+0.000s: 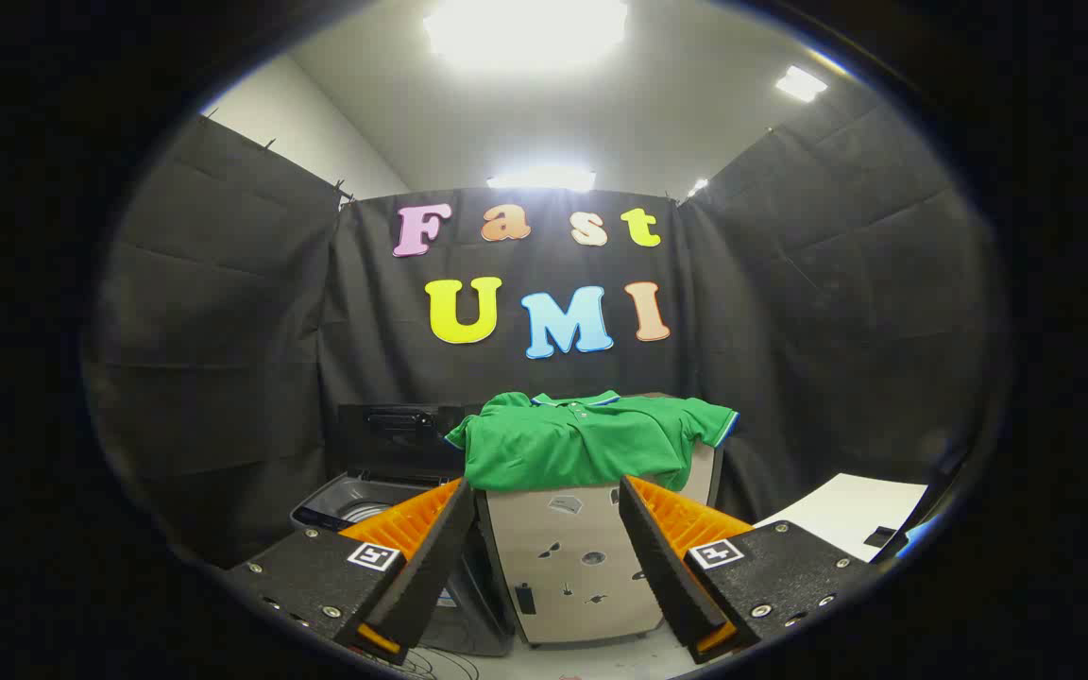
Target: Put the clothes into the washing machine and then close the washing machine lid.
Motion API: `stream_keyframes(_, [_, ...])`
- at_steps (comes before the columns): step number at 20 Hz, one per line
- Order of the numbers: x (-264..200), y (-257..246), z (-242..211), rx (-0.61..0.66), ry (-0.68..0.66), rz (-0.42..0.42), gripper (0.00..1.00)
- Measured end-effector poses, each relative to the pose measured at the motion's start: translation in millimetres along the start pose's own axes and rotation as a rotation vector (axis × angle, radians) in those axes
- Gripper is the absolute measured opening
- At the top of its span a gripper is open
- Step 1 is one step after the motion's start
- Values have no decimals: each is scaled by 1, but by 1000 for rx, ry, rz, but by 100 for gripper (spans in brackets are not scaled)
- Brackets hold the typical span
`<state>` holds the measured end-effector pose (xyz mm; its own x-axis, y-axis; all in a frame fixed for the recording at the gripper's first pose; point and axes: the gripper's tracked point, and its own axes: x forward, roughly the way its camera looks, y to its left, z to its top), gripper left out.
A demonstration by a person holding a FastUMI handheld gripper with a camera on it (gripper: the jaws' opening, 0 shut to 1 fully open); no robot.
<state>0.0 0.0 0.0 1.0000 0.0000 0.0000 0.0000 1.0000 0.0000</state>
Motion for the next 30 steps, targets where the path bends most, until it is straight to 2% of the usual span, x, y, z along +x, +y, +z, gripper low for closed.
stream_keyframes(24, [-6, -4, 22, -28, 2, 4, 95])
stream_keyframes(30, [12, -12, 44, -10, -11, -17, 95])
